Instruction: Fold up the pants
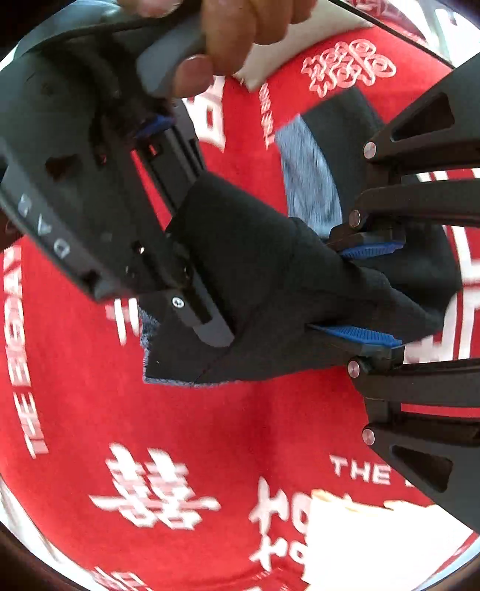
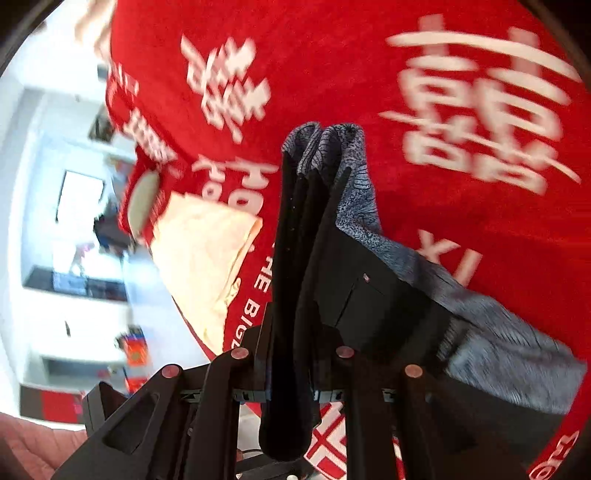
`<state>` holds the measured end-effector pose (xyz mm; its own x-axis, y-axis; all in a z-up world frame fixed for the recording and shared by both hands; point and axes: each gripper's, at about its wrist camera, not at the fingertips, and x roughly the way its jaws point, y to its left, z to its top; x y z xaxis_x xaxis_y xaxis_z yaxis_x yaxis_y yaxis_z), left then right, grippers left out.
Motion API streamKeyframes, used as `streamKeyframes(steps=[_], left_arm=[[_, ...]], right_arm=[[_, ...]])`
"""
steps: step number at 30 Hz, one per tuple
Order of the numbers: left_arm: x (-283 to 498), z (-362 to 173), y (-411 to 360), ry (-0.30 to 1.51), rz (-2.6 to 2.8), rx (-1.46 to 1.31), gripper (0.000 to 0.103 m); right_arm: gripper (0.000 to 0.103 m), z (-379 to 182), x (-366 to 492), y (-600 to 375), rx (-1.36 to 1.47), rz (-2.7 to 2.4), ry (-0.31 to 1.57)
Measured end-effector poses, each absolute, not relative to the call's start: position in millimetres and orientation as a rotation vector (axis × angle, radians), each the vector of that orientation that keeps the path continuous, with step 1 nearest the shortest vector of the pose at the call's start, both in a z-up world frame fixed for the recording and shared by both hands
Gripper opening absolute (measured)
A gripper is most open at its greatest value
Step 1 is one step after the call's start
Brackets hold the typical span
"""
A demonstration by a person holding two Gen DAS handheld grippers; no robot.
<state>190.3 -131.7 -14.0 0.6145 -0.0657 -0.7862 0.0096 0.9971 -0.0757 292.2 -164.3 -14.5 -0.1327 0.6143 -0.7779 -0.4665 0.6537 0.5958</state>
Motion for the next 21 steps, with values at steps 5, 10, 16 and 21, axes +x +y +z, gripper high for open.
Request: streamKeyframes(steps=[5,10,16,21], left_arm=[[197,-7,-201,0.926,-0.158,0.0,0.034],[200,-20,-264,0.968,-0.249,0.066,0.034],[198,-56,-326,1.037,-0.312,0.154,0.034],[196,-95,-357,1.124,-0.335,0.223,0.034]], right_arm=[[0.016,-4,281,-253,0.271,0.877,1.37],[0.016,-16,274,-332,0.394,0.813,1.345],[0.015,-59,266,-409,0.517,0.698,1.36],[0.015,-111,264,-447,0.528,0.6,1.409]])
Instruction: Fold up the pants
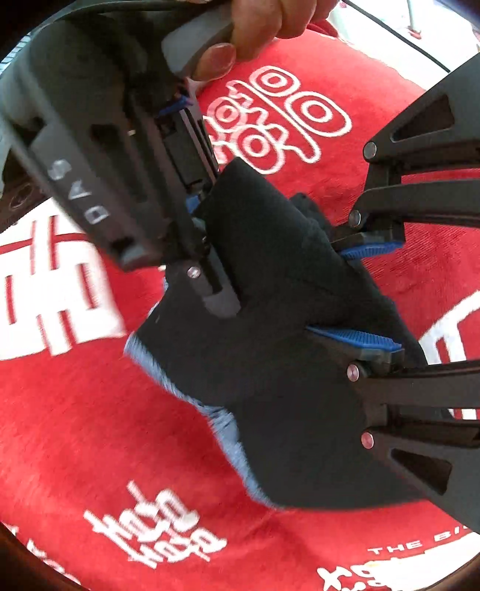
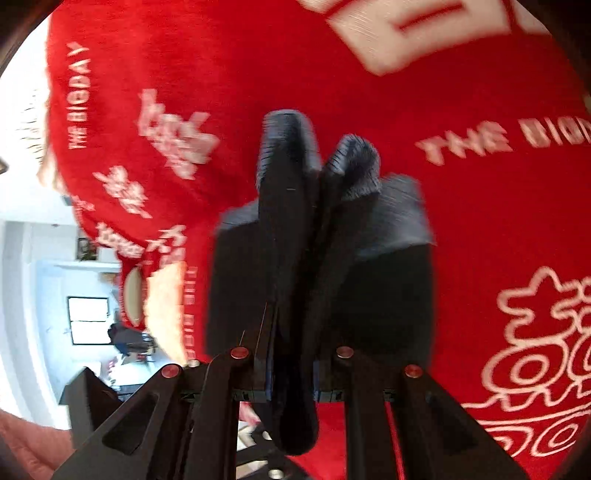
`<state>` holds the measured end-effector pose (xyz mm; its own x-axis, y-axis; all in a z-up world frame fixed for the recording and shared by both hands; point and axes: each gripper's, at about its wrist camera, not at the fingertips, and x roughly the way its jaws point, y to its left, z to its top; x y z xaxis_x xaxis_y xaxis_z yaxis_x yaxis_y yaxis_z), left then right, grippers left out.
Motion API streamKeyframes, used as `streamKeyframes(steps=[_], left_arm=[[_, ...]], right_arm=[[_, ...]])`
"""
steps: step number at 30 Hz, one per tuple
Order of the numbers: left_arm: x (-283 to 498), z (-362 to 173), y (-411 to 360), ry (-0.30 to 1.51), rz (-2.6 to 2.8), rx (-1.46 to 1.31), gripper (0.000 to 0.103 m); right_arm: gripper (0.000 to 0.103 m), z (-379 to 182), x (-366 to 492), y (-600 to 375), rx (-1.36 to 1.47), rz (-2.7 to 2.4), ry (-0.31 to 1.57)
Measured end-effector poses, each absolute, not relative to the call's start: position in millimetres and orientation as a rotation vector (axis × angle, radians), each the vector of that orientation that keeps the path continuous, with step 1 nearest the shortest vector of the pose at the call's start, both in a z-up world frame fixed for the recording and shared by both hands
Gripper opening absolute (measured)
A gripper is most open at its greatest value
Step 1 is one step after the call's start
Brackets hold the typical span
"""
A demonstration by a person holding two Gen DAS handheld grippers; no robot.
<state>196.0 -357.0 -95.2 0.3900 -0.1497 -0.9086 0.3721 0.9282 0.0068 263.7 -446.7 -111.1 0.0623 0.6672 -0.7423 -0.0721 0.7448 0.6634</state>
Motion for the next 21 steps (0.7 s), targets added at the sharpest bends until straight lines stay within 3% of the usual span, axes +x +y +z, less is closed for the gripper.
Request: streamKeyframes(steps=[3,5,7,14,17,18,19,21], left_arm=[[192,-103,-362,1.137,-0.334,0.266,0.035],[190,-101,-361,1.151,-0.347,0.276,0.05],[187,-96,-355,1.176,-0.342,0.26,0.058],[182,-62,-299,1.198,-0.293,0.152,0.06],[201,-50,-254,1.185,-0.176,0.072,0.06],[213,-50,-237,1.183,-0.127,0.049,0.062],[224,-51,-223,1.183,-0.088,0.03,0.072],[247,-54,-187,1.162,0.026,-0.021,0.074]], right_arm=[[0.017,-137,261,-456,0.542,0.574,1.43],[0.019,-143,257,-461,0.571,0.566,1.426],[0.02,-144,252,-464,0.584,0.548,1.421],[0.031,-130,242,-469,0.48,0.438,1.435],[0.032,-108,244,-469,0.372,0.374,1.366],[0.032,-100,249,-468,0.354,0.368,1.341],[0.035,-95,257,-466,0.35,0.37,1.32],[0.043,-92,278,-460,0.352,0.374,1.299]])
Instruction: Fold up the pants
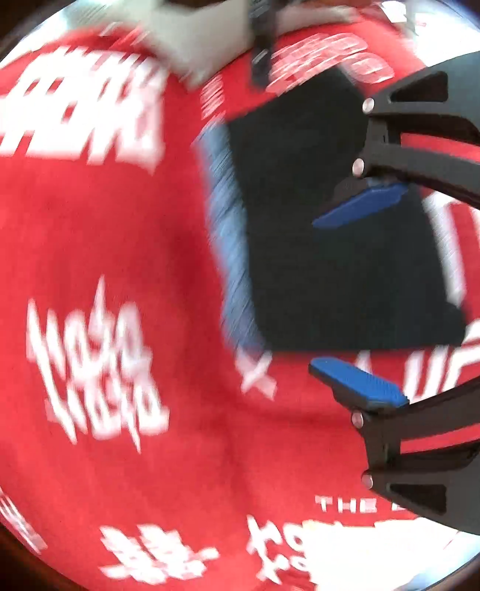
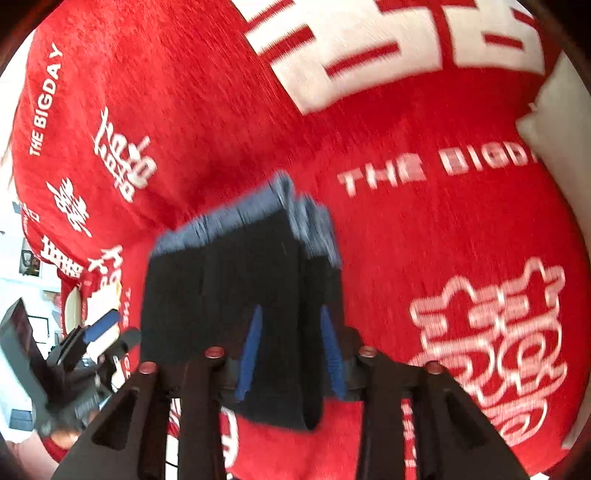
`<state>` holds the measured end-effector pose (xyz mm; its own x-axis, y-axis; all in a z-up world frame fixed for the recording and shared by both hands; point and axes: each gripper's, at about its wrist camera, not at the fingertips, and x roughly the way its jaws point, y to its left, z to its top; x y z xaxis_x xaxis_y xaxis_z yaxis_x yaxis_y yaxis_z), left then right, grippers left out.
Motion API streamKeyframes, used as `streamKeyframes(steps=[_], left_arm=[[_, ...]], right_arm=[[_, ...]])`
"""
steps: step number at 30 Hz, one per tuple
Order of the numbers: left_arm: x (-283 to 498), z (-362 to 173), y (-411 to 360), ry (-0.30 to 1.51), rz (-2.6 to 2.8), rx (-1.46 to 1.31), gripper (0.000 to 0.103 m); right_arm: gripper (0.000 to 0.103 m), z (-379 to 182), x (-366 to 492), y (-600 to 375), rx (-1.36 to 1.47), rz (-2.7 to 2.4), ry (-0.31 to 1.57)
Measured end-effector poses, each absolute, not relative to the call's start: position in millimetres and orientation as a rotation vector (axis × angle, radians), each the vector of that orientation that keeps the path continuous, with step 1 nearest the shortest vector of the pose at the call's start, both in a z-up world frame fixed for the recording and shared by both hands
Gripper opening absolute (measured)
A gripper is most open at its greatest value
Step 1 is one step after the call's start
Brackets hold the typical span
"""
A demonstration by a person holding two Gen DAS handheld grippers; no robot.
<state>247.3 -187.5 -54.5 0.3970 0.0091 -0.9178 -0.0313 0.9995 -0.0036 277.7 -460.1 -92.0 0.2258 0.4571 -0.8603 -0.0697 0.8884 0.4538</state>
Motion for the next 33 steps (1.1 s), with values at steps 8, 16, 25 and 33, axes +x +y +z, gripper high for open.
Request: streamKeyframes(steps=[8,16,25,33], left_arm=[[302,-109,-129,1.264,0.149,-0.183,0.074],[290,-136,-141,1.297,0.104,-0.241,0.075],[289,-136,-142,1.312,0.084,-0.234,0.075],[261,-114,-147,1.32,0.05,-0.21,0.075]], right_arm=[[0.041,-103,339,-426,0.236,0.381,1.281],[0.014,-118,339,-422,0.142,0.334,1.339],[0.015,-123,309,-431,0.127,0.281,1.382],[0.034,-91,256,-428,0.057,0.218,1.315]])
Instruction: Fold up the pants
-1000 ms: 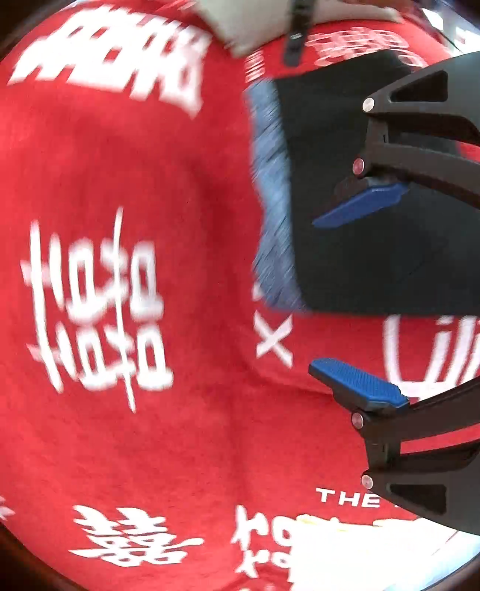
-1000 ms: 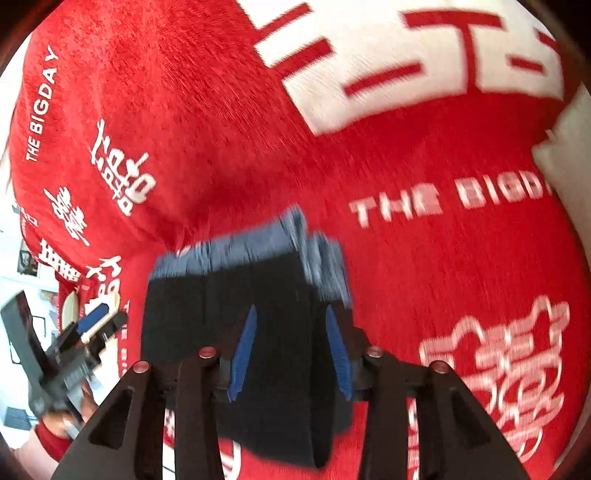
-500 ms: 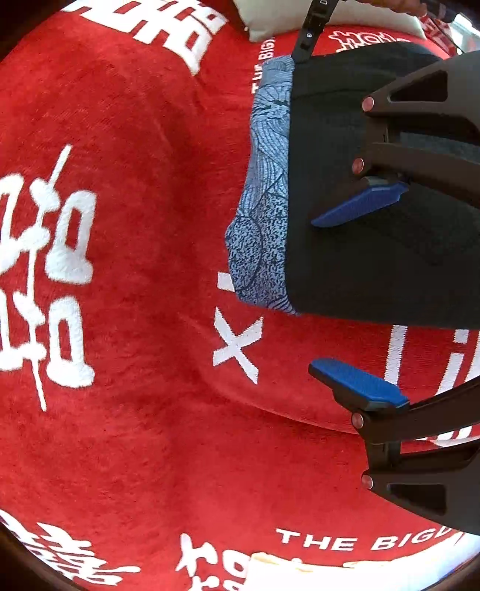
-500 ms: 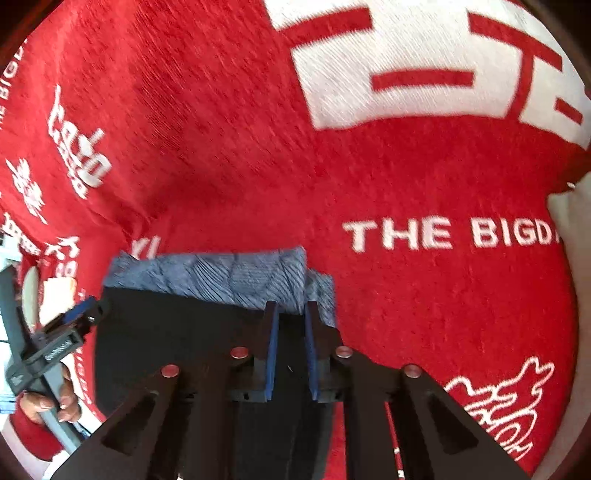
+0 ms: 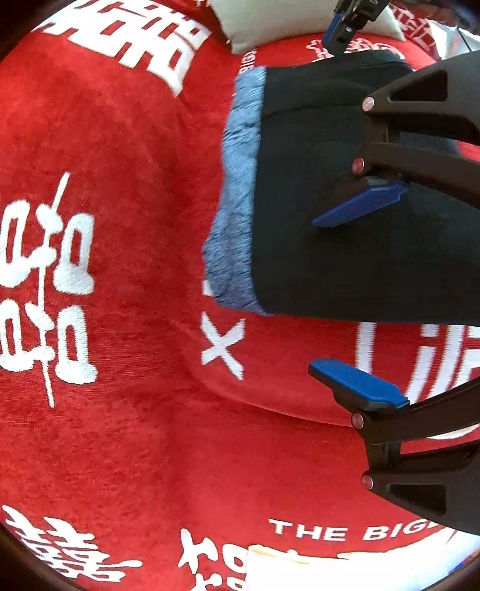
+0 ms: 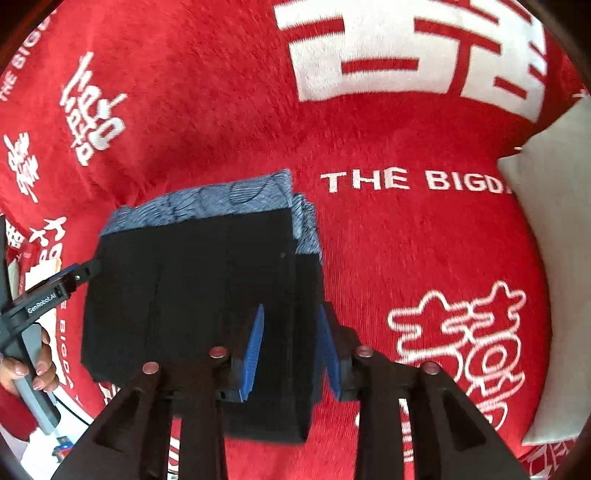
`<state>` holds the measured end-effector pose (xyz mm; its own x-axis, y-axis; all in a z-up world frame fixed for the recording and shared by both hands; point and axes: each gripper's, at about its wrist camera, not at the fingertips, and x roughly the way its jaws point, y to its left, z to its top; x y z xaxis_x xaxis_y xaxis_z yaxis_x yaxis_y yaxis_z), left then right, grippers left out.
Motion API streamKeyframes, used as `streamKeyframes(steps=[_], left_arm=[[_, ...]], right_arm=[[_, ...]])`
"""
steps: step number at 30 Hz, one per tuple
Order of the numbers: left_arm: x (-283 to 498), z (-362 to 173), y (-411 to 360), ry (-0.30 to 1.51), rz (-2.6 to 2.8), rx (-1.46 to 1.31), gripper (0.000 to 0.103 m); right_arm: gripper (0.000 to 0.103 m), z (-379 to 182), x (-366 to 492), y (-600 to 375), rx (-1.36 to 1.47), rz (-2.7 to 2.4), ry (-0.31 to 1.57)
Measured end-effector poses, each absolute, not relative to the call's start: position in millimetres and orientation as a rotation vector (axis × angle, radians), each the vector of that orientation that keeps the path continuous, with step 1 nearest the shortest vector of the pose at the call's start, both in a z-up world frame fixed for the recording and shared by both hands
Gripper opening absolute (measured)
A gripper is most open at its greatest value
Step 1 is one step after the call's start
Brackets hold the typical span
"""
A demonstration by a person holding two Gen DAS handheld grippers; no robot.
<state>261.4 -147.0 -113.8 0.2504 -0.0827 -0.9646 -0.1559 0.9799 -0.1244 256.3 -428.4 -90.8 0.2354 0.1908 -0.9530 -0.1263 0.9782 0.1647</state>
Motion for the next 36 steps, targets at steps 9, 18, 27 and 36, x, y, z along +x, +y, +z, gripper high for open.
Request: streamKeyframes(steps=[9,18,27,36], left_arm=[[220,-124,-163,1.379,0.044,-0.191,0.085],[219,-126,-164,1.373,0.039,-0.197,0.085],[219,-127,-162,1.377,0.043,-0.205,0.085],[216,-123,-163,1.37,0.036,-0.201,0.085]], right_arm=[[0.034,-79,216,-404,0.025,0.268,1.274],[0.036,-115,215,-399,0.019,0.219,1.346],[0.038,-118,213,-392,-0.033,0.211,1.321],[0.039,-117,207,-393,-0.017,0.201,1.301]])
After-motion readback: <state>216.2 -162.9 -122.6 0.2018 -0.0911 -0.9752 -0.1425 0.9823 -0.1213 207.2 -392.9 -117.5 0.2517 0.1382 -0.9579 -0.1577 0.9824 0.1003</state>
